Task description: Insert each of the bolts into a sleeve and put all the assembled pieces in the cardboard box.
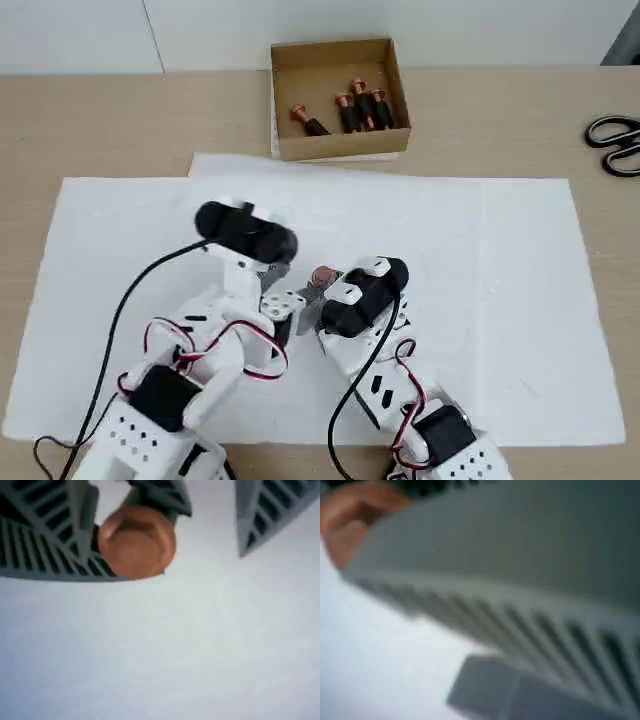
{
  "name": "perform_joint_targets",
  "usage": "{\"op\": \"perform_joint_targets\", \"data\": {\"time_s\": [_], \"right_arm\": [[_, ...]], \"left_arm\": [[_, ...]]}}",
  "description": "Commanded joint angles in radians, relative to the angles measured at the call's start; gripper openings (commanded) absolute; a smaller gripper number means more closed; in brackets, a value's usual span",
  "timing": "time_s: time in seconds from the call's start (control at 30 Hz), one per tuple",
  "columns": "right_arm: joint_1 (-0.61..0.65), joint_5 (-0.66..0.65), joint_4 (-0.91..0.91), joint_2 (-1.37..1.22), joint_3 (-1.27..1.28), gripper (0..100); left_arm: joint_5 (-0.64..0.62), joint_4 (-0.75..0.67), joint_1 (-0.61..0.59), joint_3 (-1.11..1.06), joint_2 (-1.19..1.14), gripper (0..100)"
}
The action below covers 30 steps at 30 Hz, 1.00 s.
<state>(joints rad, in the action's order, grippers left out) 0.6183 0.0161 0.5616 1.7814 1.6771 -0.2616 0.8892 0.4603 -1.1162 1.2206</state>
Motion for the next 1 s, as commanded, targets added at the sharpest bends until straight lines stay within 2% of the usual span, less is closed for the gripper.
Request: {"op": "perform_joint_targets", "data": {"time_s": [0.0, 0.2, 0.43, 0.6, 0.77, 0.87, 0.97], "right_arm": [[-0.007, 0.012, -0.002, 0.007, 0.008, 0.4], [-0.007, 0.012, -0.002, 0.007, 0.008, 0.4], [-0.021, 0.012, -0.002, 0.005, 0.008, 0.4], [-0.117, 0.009, -0.008, 0.005, 0.008, 0.4], [-0.277, 0.002, -0.008, 0.013, -0.008, 0.4], [-0.38, -0.072, -0.002, 0.004, -0.121, 0.4], [-0.427, -0.094, -0.002, -0.001, -0.276, 0.4]], "left_arm": [[0.009, 0.005, -0.038, 0.045, 0.049, 19], [0.012, 0.018, -0.114, 0.041, 0.12, 19], [0.014, 0.15, -0.31, 0.039, 0.212, 19], [0.015, 0.296, -0.414, 0.038, 0.261, 19], [0.015, 0.4, -0.5, 0.038, 0.301, 19], [0.012, 0.434, -0.545, 0.038, 0.334, 19], [0.014, 0.451, -0.578, 0.038, 0.37, 19]]}}
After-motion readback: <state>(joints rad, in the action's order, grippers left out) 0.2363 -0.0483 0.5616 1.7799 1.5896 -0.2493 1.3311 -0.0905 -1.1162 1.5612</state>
